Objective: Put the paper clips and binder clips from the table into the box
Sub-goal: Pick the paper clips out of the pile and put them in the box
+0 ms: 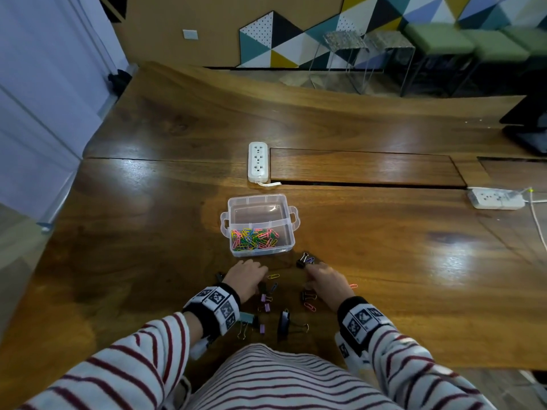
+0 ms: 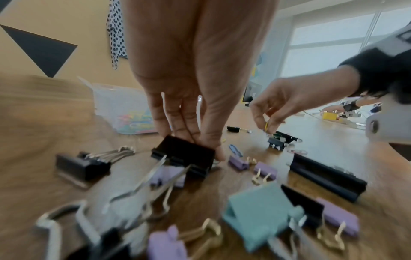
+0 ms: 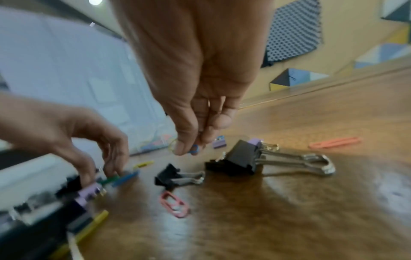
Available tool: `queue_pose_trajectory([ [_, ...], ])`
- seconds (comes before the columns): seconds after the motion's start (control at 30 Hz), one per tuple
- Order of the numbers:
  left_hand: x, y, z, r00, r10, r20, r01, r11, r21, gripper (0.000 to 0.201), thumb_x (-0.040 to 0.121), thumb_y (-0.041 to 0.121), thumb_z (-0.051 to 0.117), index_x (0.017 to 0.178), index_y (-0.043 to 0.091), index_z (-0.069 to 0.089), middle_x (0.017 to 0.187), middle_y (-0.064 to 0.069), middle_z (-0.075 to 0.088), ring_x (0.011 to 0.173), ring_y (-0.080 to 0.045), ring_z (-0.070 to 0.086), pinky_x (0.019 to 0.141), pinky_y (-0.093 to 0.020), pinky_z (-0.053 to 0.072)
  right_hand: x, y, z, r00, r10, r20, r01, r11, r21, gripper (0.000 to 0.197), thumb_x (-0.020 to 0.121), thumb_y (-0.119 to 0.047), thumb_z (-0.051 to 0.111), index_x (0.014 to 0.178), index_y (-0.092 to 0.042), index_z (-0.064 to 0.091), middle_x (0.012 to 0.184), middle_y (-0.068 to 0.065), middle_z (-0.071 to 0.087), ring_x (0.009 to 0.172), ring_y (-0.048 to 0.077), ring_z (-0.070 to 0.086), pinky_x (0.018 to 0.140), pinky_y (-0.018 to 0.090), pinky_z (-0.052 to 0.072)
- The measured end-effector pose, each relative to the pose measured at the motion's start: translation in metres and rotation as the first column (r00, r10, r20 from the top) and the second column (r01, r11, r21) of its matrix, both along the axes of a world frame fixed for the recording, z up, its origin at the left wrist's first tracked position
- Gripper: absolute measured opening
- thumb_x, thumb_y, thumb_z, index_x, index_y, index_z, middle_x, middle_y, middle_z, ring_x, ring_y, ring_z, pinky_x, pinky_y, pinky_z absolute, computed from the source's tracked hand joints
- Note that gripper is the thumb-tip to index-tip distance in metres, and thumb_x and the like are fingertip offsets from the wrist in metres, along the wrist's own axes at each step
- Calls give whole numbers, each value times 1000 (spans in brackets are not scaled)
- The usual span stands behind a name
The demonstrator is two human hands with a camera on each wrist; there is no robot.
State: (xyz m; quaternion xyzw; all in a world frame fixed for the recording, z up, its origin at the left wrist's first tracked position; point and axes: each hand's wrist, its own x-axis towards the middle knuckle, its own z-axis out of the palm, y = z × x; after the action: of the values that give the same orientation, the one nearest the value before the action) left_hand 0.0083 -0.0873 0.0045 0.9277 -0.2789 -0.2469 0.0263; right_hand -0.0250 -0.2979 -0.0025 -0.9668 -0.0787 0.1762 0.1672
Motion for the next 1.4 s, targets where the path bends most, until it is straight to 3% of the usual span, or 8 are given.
queue_pose_trajectory([
  [0.27, -6, 8, -9, 1000, 7, -9, -8, 997, -74, 13, 90, 18, 54, 100, 16, 62, 110, -4, 59, 106, -21, 48, 88, -33, 36, -45, -17, -7, 974, -113, -196, 118, 993, 17, 22, 86, -18, 59, 107, -16, 56, 111, 3, 61, 103, 17, 57, 86, 25, 46],
  [0.4, -9, -2, -5, 997, 46, -56, -54, 987, -154, 11, 88, 19, 56, 98, 15, 62, 108, -5, 54, 105, -21, 48, 87, -34, 40, -48, -7, -9, 981, -151, -124, 156, 987, 34, 18, 86, -19, 59, 102, -14, 54, 111, 5, 59, 98, 17, 56, 73, 19, 38],
  [0.6, -22, -38, -5, 988, 142, -57, -151, 961, -230, 8, 85, 7, 59, 92, 9, 56, 110, -7, 45, 103, -23, 46, 84, -39, 49, -52, 9, -3, 994, -107, -27, 107, 994, -2, 20, 88, -18, 54, 107, -13, 50, 111, 4, 56, 99, 19, 53, 73, 27, 45],
  [0.83, -38, -54, -14, 991, 136, -16, -136, 976, -168, 41, 79, -11, 55, 115, 5, 43, 122, -13, 38, 109, -29, 46, 84, -35, 51, -51, 9, 1, 1000, 4, -20, -4, 1000, -18, 26, 89, -15, 50, 116, -13, 49, 120, 3, 52, 109, 17, 47, 81, 24, 45],
  [1.0, -30, -44, -13, 981, 161, -113, -186, 946, -266, 20, 84, -4, 52, 101, 6, 51, 113, -12, 48, 104, -27, 52, 86, -39, 48, -51, 7, 0, 998, 52, -46, -50, 998, 31, 18, 88, -14, 50, 106, -13, 51, 109, 4, 55, 97, 17, 51, 72, 22, 39],
  [1.1, -12, -23, -7, 932, 303, -201, -360, 849, -387, 6, 84, 6, 61, 90, 7, 60, 102, -8, 63, 88, -15, 57, 81, -25, 47, -48, -10, 3, 994, -95, -44, 102, 977, 185, 9, 85, -16, 58, 85, -22, 51, 90, -2, 56, 77, 9, 51, 66, 16, 38],
  [1.2, 3, 0, -6, 898, 376, -226, -437, 815, -380, 6, 81, 5, 65, 84, 9, 62, 93, -7, 68, 87, -16, 61, 81, -30, 49, -35, -45, 9, 940, -340, -36, 338, 907, 253, 13, 79, -14, 67, 78, -18, 55, 81, 3, 63, 73, 17, 58, 60, 13, 41],
  [1.4, -1, -2, -7, 943, 272, -193, -314, 920, -235, 5, 83, 10, 62, 88, 13, 61, 99, -4, 63, 97, -19, 57, 84, -36, 48, -15, -87, 6, 963, -262, -70, 258, 964, -66, 23, 83, -24, 63, 102, -13, 56, 119, 10, 55, 120, 28, 45, 95, 38, 43],
])
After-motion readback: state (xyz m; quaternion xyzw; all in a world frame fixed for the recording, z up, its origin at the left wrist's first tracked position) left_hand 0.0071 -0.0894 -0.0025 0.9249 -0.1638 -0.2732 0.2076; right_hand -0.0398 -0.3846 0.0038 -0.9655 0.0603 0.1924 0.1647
